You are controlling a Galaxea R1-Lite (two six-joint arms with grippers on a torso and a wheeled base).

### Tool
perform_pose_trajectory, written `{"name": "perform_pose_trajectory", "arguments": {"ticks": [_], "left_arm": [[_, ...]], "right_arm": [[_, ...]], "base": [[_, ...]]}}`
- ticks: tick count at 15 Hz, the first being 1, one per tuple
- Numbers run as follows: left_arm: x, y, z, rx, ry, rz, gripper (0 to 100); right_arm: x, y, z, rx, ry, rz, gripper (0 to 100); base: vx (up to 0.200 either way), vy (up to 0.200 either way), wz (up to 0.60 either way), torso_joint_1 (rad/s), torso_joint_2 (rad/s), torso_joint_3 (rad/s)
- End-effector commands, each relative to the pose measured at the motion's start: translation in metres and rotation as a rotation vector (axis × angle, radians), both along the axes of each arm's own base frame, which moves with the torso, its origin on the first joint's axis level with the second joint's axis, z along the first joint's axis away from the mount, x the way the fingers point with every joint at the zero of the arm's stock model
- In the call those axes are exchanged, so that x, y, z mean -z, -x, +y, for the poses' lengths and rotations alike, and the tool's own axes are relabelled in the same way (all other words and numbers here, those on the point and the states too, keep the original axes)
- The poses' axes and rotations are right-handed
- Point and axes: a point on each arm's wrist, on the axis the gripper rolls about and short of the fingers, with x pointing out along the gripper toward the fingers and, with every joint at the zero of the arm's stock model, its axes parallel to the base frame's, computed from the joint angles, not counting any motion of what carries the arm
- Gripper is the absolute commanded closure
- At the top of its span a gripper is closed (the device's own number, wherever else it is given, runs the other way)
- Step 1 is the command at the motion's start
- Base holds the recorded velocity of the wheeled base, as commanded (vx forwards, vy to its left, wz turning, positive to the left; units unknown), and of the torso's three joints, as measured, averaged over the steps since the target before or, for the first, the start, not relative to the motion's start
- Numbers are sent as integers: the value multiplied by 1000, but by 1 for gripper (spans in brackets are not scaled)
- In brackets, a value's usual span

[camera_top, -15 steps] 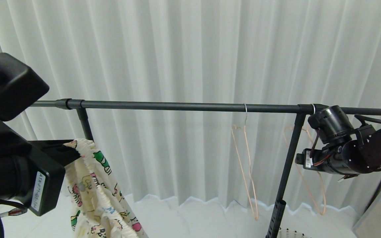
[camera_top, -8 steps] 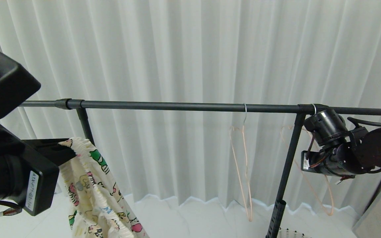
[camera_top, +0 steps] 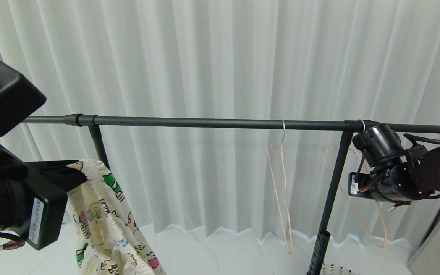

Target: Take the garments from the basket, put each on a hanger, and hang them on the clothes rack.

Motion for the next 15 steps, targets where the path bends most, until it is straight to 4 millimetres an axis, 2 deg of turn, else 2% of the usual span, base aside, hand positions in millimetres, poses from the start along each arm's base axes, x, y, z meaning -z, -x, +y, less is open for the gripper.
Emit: {"name": "perform_pose_trajectory", "arguments": {"ticks": [1,8,15], "left_arm": [[0,0,0,0,0,1,100],[2,0,0,0,-5,5,100],[3,-1,0,-1,-9,7,100]], "right_arm": [[-18,9,-4,-5,-24,-53,100],[-44,28,-12,-47,-22,-130,100],[-56,57,-24,-109,29,-159,100]], "base": [[0,0,0,0,0,0],[0,0,0,0,0,0],[0,0,0,0,0,0]]}}
